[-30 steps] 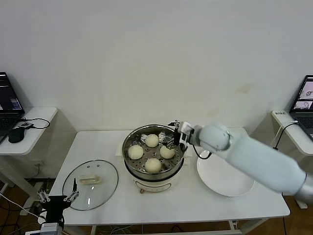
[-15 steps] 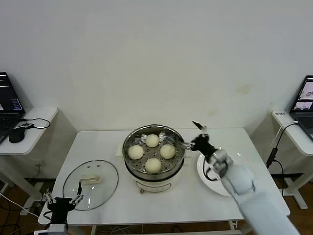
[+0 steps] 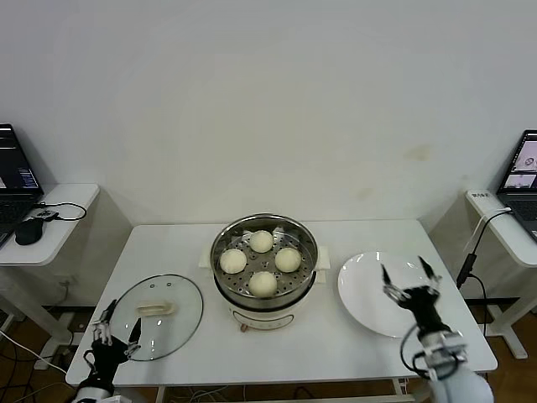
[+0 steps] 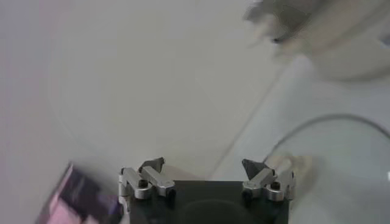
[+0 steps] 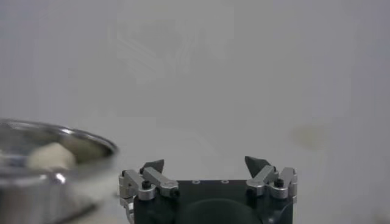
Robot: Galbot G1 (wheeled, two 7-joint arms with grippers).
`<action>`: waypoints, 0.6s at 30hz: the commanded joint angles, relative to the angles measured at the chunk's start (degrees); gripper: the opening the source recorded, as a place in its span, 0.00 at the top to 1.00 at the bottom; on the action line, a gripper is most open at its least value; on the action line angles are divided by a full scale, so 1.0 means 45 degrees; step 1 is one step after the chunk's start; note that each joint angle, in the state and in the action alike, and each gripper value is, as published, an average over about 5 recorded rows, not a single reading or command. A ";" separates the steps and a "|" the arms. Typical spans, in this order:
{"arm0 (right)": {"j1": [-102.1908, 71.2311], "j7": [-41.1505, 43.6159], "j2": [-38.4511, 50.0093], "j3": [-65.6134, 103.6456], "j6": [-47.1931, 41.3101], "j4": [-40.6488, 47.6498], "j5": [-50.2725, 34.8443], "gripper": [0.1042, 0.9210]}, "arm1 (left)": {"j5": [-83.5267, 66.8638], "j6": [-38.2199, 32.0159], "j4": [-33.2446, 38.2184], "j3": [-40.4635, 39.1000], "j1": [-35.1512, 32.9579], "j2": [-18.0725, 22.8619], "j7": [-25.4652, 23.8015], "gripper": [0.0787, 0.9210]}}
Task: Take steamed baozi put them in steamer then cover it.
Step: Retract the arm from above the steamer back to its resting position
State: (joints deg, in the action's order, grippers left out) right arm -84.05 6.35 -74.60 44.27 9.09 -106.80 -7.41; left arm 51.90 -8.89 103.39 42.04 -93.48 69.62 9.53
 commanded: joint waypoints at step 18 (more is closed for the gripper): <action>-0.2827 -0.0438 -0.1920 0.3104 0.1381 -0.0917 0.0591 0.12 | 0.4988 -0.0385 -0.3931 -0.0889 0.4051 -0.0869 -0.0321 0.12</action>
State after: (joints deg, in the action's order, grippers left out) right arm -94.40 4.73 -81.59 55.70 14.19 -110.18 -5.32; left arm 70.74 -10.28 91.20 38.98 -81.29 66.41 8.25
